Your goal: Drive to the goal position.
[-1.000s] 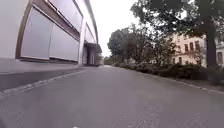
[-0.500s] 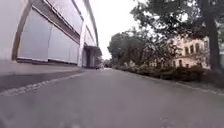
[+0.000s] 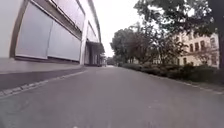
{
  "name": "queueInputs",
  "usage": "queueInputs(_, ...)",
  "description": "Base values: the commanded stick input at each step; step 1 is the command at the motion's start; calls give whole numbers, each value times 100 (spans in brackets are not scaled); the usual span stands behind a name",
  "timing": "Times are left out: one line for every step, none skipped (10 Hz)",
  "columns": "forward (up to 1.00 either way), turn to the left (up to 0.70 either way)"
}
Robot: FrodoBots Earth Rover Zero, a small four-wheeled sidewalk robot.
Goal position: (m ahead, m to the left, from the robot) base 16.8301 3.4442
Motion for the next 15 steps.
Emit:
queueInputs(85, -6)
queueInputs(85, 1)
queueInputs(85, 1)
queueInputs(85, 1)
queueInputs(85, 1)
queueInputs(85, 1)
queueInputs(85, 1)
queueInputs(85, 1)
queueInputs(85, 1)
queueInputs(85, -10)
queueInputs(85, -21)
queueInputs(85, -32)
queueInputs(85, -8)
queueInputs(85, 1)
queueInputs(85, 1)
